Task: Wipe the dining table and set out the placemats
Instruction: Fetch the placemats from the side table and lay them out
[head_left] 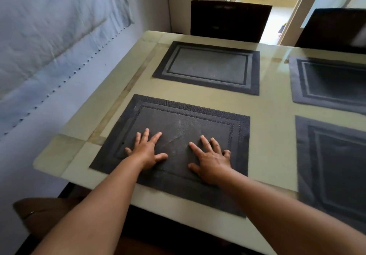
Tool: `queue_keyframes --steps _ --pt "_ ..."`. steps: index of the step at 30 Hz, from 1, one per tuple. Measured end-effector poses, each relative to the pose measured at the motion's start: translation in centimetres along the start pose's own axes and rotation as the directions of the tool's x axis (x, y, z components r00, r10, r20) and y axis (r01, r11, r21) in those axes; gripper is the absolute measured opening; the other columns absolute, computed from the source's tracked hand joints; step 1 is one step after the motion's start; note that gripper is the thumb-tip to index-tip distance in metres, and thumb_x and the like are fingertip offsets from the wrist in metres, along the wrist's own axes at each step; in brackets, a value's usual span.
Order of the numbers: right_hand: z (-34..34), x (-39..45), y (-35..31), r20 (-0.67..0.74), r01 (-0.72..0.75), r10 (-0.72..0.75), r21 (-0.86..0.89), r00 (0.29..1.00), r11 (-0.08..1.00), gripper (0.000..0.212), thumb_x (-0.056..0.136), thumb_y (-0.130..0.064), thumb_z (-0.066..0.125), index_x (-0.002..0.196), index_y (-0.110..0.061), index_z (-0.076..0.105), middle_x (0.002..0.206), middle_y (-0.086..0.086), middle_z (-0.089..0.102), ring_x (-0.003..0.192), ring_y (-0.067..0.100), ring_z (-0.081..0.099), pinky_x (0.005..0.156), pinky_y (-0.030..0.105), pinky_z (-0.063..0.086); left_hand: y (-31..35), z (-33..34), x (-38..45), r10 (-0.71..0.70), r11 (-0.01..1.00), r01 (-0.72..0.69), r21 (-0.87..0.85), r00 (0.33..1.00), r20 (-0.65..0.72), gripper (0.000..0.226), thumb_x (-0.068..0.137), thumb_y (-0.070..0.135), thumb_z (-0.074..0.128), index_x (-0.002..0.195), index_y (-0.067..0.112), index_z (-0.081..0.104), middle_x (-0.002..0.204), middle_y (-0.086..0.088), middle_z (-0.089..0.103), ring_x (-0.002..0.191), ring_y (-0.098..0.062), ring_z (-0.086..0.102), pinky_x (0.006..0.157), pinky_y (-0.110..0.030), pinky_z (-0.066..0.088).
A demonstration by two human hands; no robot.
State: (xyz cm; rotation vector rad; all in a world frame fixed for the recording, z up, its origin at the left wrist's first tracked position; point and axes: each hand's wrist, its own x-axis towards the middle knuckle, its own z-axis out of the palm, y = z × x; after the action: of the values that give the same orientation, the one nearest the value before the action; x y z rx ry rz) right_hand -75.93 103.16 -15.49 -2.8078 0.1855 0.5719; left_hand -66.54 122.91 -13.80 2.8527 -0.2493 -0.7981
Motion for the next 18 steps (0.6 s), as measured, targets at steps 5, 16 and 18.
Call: queue_keyframes --steps 5,16,18 --pt "-2.1 -0.7 1.6 -0.062 -0.023 0.033 0.160 0.998 0.987 0.070 0.090 -0.049 0.051 0.146 -0.044 0.008 0.159 -0.004 0.001 0.146 0.025 0.001 0.111 0.058 0.011 4.8 0.6 -0.5 0.073 0.996 -0.070 0.053 0.996 -0.058 0.084 0.084 0.050 0.057 0.146 0.038 0.001 0.158 0.000 -0.010 0.145 -0.025 -0.008 0.113 -0.056 0.012" --pt "-6.6 -10.6 17.4 -0.251 -0.118 0.187 0.266 0.950 0.957 0.024 0.097 -0.023 0.042 0.114 -0.024 0.059 0.116 0.005 0.053 0.112 0.024 0.049 0.086 0.034 0.041 27.6 6.6 -6.8 0.393 0.900 -0.404 -0.162 0.915 -0.093 0.048 0.088 0.030 0.059 0.131 0.018 0.043 0.134 -0.009 0.047 0.123 -0.024 0.044 0.106 -0.040 0.038" --pt "-6.9 -12.7 21.0 -0.212 -0.142 0.198 0.256 0.957 0.956 0.024 0.096 -0.024 0.046 0.115 -0.025 0.060 0.116 0.005 0.052 0.115 0.024 0.048 0.089 0.033 0.042 31.0 8.3 -8.2 0.446 0.885 -0.451 -0.118 0.893 -0.063 0.047 0.087 0.029 0.060 0.130 0.020 0.044 0.133 -0.007 0.049 0.122 -0.023 0.047 0.105 -0.037 0.039"
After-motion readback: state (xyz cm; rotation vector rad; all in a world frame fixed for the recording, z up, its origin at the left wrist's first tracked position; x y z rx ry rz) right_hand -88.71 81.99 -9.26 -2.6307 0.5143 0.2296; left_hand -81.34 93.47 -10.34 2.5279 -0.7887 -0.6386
